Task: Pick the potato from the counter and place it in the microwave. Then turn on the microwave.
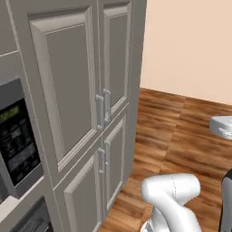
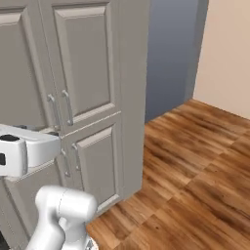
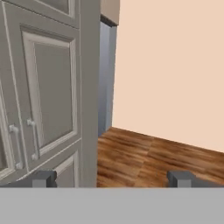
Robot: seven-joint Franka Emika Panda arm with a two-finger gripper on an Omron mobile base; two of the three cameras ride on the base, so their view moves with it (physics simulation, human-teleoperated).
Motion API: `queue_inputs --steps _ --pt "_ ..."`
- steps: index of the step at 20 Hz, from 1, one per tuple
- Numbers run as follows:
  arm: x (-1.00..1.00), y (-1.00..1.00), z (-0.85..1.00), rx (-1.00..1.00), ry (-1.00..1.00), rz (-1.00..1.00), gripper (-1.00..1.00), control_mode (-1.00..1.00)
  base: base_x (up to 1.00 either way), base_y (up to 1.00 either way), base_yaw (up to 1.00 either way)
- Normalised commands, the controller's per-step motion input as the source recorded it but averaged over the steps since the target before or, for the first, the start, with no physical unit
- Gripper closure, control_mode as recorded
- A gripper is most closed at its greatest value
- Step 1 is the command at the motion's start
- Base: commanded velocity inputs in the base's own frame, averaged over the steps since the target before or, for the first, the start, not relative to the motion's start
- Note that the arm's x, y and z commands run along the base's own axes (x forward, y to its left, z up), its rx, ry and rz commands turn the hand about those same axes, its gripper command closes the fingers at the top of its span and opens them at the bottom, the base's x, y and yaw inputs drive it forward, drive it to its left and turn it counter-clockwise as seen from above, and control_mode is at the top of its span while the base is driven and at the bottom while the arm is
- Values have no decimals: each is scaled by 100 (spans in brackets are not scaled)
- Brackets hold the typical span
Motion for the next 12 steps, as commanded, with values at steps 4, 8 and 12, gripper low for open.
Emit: queue_inputs --steps 4,8,12 --pt "0 0 0 0 0 0 -100 100 1 -69 -41" --pt "0 0 0 0 0 0 -100 100 7 -61 -44" --pt "0 0 0 0 0 0 -100 100 18 -40 -48"
